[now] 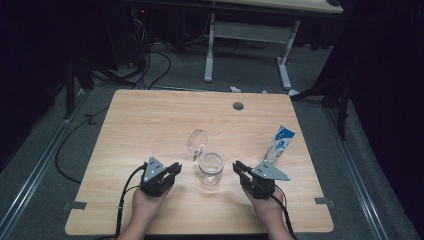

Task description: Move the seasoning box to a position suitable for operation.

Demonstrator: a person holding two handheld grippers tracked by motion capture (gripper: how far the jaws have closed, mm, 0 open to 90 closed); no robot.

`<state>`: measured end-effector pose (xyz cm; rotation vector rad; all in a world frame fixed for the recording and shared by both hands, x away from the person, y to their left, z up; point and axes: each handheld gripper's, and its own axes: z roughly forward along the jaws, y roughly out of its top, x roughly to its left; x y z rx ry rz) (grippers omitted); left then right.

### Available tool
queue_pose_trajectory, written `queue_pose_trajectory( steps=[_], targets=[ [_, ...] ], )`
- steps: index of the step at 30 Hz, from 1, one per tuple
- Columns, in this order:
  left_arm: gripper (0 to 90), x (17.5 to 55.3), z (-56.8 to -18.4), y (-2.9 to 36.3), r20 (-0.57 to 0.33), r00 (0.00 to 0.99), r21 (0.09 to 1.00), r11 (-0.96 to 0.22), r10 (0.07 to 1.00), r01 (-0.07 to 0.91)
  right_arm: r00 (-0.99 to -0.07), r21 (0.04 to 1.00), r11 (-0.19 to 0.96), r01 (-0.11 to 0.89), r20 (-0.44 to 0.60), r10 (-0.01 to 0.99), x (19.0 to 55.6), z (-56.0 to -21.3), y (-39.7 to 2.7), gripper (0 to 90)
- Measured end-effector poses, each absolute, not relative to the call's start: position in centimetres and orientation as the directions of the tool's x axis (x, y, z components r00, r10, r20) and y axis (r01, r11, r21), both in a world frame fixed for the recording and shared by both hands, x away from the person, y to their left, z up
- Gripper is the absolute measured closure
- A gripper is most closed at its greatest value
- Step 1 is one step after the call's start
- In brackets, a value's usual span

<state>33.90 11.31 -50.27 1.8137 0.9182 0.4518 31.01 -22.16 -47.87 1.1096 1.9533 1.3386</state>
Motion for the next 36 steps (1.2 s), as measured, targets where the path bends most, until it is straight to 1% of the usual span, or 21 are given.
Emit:
queue_pose_trajectory(
  steps=[1, 2, 6, 7, 8, 11, 12, 14, 15, 16, 19, 21, 23, 26, 27, 28, 29, 31, 36],
  targets=[
    [79.0, 33.8, -50.4, 11.7, -0.100, 0.642, 0.900, -0.206, 0.760, 0.384, -0.529, 0.926, 0.176, 0.334, 0.030, 0.848, 31.0, -47.9, -22.2, 79.9],
    [75.2, 33.6, -50.8, 12.2, -0.092, 0.650, 0.895, -0.223, 0.754, 0.386, -0.511, 0.923, 0.162, 0.349, 0.042, 0.859, 31.0, -48.4, -22.9, 79.0],
    [69.3, 33.3, -51.2, 13.0, -0.074, 0.644, 0.889, -0.243, 0.762, 0.389, -0.482, 0.916, 0.169, 0.364, 0.030, 0.876, 31.0, -48.9, -23.7, 76.5],
    [67.4, 33.2, -51.4, 13.5, -0.078, 0.639, 0.885, -0.243, 0.765, 0.398, -0.450, 0.914, 0.165, 0.372, 0.022, 0.893, 31.0, -49.1, -24.7, 73.0],
    [67.3, 33.2, -51.4, 13.5, -0.078, 0.639, 0.885, -0.243, 0.765, 0.398, -0.450, 0.914, 0.165, 0.372, 0.022, 0.893, 31.0, -49.1, -24.7, 73.0],
    [66.9, 32.9, -51.9, 14.7, -0.080, 0.630, 0.888, -0.232, 0.773, 0.398, -0.375, 0.909, 0.142, 0.391, 0.017, 0.927, 31.0, -49.6, -26.6, 68.6],
    [66.9, 32.9, -51.9, 14.7, -0.080, 0.630, 0.888, -0.232, 0.773, 0.398, -0.375, 0.909, 0.142, 0.391, 0.017, 0.927, 31.0, -49.6, -26.6, 68.6],
    [67.0, 32.9, -52.3, 15.4, -0.088, 0.623, 0.884, -0.227, 0.777, 0.408, -0.324, 0.904, 0.117, 0.411, 0.025, 0.946, 31.2, -49.9, -28.1, 66.4],
    [67.0, 32.9, -52.3, 15.4, -0.088, 0.623, 0.884, -0.227, 0.777, 0.408, -0.324, 0.904, 0.117, 0.411, 0.025, 0.946, 31.2, -49.9, -28.1, 66.4],
    [67.2, 32.9, -52.3, 15.8, -0.106, 0.618, 0.886, -0.208, 0.779, 0.415, -0.289, 0.903, 0.098, 0.417, 0.029, 0.957, 31.3, -50.0, -29.0, 64.0],
    [67.2, 32.8, -52.2, 16.1, -0.117, 0.617, 0.889, -0.194, 0.779, 0.414, -0.254, 0.905, 0.087, 0.416, 0.024, 0.967, 31.4, -50.1, -29.6, 59.4],
    [67.2, 32.8, -52.2, 16.1, -0.121, 0.617, 0.890, -0.190, 0.777, 0.414, -0.243, 0.905, 0.089, 0.416, 0.016, 0.970, 31.4, -50.0, -29.7, 58.0],
    [67.3, 32.8, -52.2, 16.1, -0.126, 0.616, 0.891, -0.184, 0.777, 0.415, -0.221, 0.905, 0.088, 0.416, 0.007, 0.975, 31.7, -49.8, -29.7, 54.0],
    [67.8, 32.8, -52.3, 16.0, -0.125, 0.619, 0.891, -0.187, 0.776, 0.414, -0.217, 0.904, 0.069, 0.422, 0.027, 0.976, 32.0, -49.7, -29.8, 53.0],
    [67.8, 32.9, -52.4, 15.9, -0.120, 0.622, 0.890, -0.194, 0.773, 0.413, -0.198, 0.900, 0.070, 0.430, 0.018, 0.980, 32.3, -49.7, -29.7, 51.2],
    [67.8, 32.9, -52.4, 15.9, -0.120, 0.622, 0.890, -0.194, 0.773, 0.413, -0.198, 0.900, 0.070, 0.430, 0.018, 0.980, 32.3, -49.7, -29.7, 51.2],
    [67.8, 32.9, -52.4, 15.9, -0.127, 0.624, 0.890, -0.189, 0.771, 0.414, -0.178, 0.899, 0.076, 0.430, 0.002, 0.984, 32.8, -49.6, -29.7, 50.2],
    [67.9, 32.9, -52.4, 16.0, -0.126, 0.625, 0.890, -0.190, 0.770, 0.414, -0.174, 0.898, 0.069, 0.434, 0.008, 0.985, 32.9, -49.5, -29.7, 49.8],
    [68.6, 32.9, -52.3, 16.1, -0.130, 0.629, 0.894, -0.183, 0.767, 0.408, -0.129, 0.898, 0.087, 0.430, -0.035, 0.991, 33.6, -48.7, -29.4, 48.4]
  ],
)
